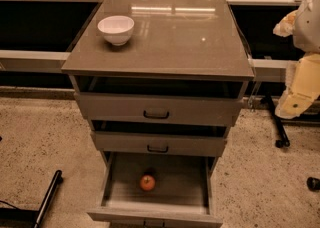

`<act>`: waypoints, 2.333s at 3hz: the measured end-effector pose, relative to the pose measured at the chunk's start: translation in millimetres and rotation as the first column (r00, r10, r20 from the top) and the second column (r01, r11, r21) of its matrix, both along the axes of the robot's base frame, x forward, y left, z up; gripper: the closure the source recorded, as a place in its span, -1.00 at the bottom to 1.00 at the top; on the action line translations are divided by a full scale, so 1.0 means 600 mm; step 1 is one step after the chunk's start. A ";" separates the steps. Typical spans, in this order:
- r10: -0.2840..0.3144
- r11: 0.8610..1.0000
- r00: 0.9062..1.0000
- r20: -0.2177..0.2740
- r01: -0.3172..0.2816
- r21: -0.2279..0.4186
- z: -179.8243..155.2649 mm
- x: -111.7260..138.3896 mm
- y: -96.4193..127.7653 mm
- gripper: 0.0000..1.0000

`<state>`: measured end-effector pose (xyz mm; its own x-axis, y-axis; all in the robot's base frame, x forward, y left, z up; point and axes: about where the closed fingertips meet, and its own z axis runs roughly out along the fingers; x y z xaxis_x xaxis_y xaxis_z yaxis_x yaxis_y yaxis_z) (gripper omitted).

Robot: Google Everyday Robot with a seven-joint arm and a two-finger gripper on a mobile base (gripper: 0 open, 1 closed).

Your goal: Pick apple from bottom drawer and place on counter

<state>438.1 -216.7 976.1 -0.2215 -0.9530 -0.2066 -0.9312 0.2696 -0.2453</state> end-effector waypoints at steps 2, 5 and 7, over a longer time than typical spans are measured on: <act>-0.005 0.995 0.999 -0.038 0.009 0.100 -0.054 0.022 -0.001 -1.00; -0.084 0.887 0.992 -0.093 0.117 0.447 -0.257 -0.005 0.093 -1.00; -0.014 0.842 1.000 -0.020 0.023 0.539 -0.312 -0.033 0.164 -1.00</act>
Offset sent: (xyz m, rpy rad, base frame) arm 0.0398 -0.0038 -0.0962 0.3004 0.1301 -0.0217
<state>418.1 -118.4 789.1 -0.2452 -0.6878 -0.6832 -0.9270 0.3727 -0.0425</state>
